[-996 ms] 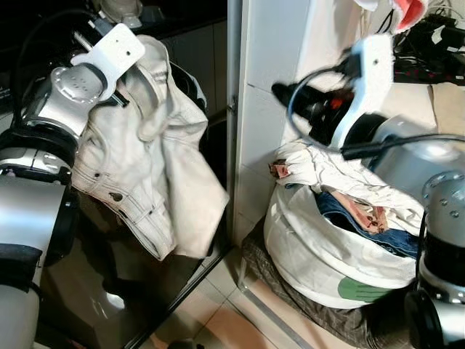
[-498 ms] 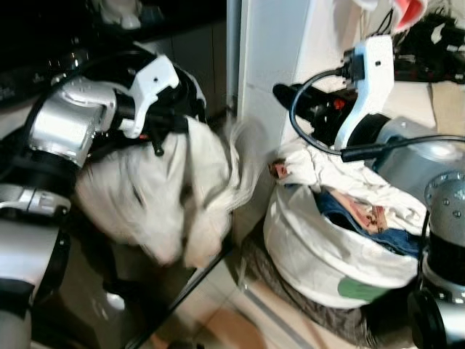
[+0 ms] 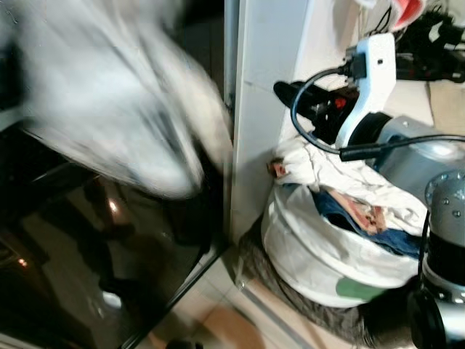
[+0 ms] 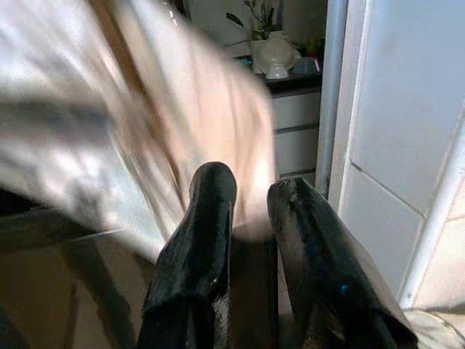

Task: Clothes washing

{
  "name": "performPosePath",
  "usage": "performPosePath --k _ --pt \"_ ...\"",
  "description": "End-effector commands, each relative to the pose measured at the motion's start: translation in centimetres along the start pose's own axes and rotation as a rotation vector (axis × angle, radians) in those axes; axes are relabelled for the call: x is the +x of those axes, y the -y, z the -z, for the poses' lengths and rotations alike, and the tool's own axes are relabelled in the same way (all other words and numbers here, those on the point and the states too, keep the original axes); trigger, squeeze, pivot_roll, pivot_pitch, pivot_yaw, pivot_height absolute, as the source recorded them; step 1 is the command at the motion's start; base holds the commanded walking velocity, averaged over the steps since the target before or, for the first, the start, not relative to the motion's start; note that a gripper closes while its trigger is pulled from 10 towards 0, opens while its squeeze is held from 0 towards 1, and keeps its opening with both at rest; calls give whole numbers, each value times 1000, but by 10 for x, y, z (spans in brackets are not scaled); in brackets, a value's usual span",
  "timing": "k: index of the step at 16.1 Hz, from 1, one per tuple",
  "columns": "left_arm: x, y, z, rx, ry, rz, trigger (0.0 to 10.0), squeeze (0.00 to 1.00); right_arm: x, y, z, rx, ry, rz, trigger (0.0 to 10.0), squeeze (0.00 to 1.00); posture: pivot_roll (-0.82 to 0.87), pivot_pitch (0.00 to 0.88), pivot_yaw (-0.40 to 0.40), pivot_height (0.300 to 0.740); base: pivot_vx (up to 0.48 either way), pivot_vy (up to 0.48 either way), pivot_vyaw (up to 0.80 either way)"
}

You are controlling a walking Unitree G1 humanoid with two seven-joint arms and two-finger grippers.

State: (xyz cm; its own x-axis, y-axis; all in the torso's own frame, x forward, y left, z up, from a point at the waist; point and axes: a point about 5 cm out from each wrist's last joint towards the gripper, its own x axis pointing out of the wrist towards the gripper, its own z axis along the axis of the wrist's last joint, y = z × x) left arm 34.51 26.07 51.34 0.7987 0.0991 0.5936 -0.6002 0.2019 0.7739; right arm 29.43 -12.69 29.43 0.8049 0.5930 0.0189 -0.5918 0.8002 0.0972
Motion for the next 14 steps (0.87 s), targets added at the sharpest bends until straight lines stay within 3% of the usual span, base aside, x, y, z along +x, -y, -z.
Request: performPosePath --k 1,4,5,7,8,9,10,11,14 --pt "1 1 -1 70 9 -37 0 0 -3 0 -5 -16 23 14 10000 0 -40 0 45 740 0 0 0" --pt "-1 13 7 108 9 -106 0 0 -4 0 -4 -13 28 21 10000 0 -43 0 40 740 0 0 0" --pt "-3 30 9 133 22 -85 0 0 -3 -1 -3 -11 26 19 10000 0 -42 0 36 740 0 0 0" --pt "-18 101 25 122 -64 254 0 0 2 -6 0 -15 13 0 10000 0 -40 0 31 740 0 0 0" --pt "-34 137 37 83 -139 446 0 0 3 -9 2 -15 5 -14 10000 0 -40 0 31 740 0 0 0" --pt "-42 153 43 84 -173 525 2588 0 4 -11 3 -16 0 -22 10000 0 -40 0 31 740 0 0 0" --pt "-59 178 54 67 -235 651 10000 0 4 -14 6 -20 -15 -41 10000 0 -45 0 33 740 0 0 0" --pt "-79 203 65 -28 -323 806 10000 0 4 -19 10 -22 -36 -68 10000 0 -46 0 34 740 0 0 0" --pt "-104 217 90 -160 -481 910 10000 0 4 -26 23 -10 -92 -112 10000 0 -42 0 28 740 0 0 0"
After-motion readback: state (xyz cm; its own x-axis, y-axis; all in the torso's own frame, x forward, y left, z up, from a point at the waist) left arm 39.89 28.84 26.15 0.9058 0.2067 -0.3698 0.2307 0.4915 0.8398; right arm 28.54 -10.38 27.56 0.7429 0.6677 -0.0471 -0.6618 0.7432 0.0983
